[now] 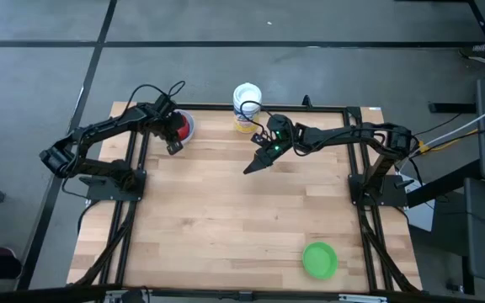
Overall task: Nest bowls inside each other
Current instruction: Stack the red bowl on top of the dark blue bowl, then stack the green bowl on top of the red bowl
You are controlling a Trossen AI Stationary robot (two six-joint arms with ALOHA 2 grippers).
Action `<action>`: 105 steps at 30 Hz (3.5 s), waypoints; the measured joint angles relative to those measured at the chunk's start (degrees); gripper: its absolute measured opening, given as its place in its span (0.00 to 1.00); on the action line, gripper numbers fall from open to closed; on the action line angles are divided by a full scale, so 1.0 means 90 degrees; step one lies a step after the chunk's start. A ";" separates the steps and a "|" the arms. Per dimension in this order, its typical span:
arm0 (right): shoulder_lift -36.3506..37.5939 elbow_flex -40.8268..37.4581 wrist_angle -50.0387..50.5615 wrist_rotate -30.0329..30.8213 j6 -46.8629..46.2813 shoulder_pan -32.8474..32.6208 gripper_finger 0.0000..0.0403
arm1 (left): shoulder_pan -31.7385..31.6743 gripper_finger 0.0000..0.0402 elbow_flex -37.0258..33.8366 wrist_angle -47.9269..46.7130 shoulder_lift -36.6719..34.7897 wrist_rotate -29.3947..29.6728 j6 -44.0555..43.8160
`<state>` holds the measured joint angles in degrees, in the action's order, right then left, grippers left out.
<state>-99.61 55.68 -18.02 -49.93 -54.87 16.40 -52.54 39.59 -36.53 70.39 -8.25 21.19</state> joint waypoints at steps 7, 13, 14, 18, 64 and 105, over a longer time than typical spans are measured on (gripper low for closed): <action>0.0000 0.0000 -0.0050 0.0000 0.0002 -0.0002 0.50 | -0.0138 0.09 0.0012 -0.0007 0.0001 -0.0114 0.0238; 0.0000 0.0000 -0.0204 0.0007 -0.0024 0.0000 0.49 | -0.0174 0.22 0.0387 -0.0005 -0.0015 -0.0758 0.0256; 0.0000 0.0000 -0.0240 0.0005 -0.0032 0.0000 0.49 | -0.0174 0.24 0.0483 -0.0013 -0.0015 -0.0762 0.0252; 0.0000 0.0000 -0.0291 0.0002 -0.0049 0.0000 0.51 | -0.0176 0.31 0.0867 -0.0203 -0.0015 -0.0754 0.0227; 0.3764 -0.1859 0.5611 0.2867 -0.0234 -0.4695 0.47 | 0.5367 0.36 0.2093 0.2909 0.0224 0.0669 -0.5631; 0.3504 -0.3568 0.2497 0.3180 -0.1743 -0.5474 0.49 | 0.5363 0.36 0.2096 0.3468 0.0677 -0.0047 -0.5794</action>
<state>-68.07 23.57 4.45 -21.31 -70.56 -32.86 -4.27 58.46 -5.32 76.48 -8.67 -30.96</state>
